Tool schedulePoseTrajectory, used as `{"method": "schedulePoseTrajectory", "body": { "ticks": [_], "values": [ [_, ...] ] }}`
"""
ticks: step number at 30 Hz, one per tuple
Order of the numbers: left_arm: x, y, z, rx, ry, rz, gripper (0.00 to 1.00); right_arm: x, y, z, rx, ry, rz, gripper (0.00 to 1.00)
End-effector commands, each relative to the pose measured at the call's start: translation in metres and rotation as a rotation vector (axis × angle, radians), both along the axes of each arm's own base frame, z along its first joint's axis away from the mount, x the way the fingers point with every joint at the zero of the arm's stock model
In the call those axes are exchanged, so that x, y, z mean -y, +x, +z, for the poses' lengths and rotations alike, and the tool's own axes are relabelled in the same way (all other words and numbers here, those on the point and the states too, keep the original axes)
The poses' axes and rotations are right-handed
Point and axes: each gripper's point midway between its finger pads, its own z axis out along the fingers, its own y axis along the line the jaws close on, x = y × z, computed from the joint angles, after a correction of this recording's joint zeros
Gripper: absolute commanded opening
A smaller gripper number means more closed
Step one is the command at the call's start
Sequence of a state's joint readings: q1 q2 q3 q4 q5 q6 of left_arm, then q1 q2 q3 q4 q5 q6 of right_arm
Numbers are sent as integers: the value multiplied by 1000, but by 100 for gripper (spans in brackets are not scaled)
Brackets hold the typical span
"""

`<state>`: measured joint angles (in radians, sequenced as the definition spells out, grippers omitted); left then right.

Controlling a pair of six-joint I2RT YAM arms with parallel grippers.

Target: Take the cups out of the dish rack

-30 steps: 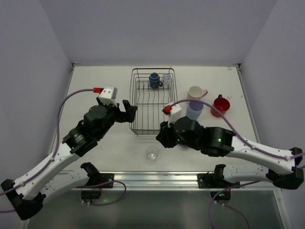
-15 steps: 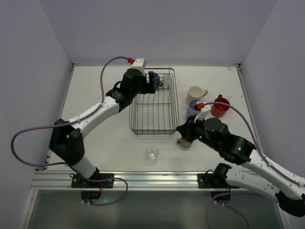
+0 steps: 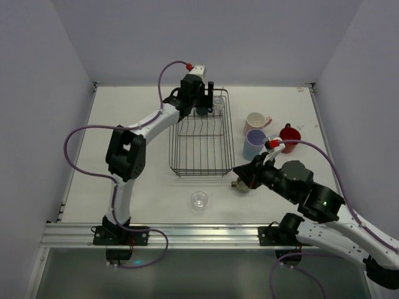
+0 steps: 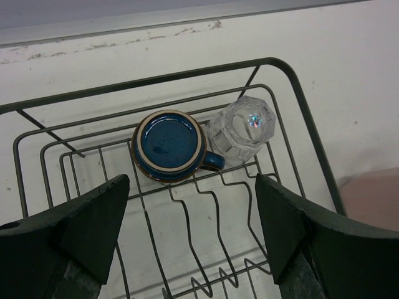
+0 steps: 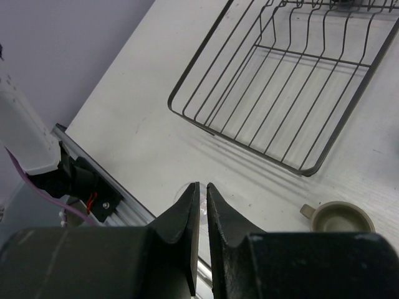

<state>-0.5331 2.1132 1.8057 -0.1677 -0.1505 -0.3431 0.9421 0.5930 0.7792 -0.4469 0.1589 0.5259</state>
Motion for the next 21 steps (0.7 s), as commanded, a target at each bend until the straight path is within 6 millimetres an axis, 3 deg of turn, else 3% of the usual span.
{"method": "schedulePoseTrajectory", "body": {
  "ticks": [1, 8, 21],
  "values": [
    [-11, 16, 7, 38, 61, 33, 86, -3, -2, 9, 41, 28, 30, 12],
    [-15, 33, -25, 13, 84, 60, 88, -8, 0, 3, 31, 6, 43, 13],
    [-12, 57, -52, -5, 106, 53, 88, -12, 0, 4, 40, 8, 57, 14]
  ]
}}
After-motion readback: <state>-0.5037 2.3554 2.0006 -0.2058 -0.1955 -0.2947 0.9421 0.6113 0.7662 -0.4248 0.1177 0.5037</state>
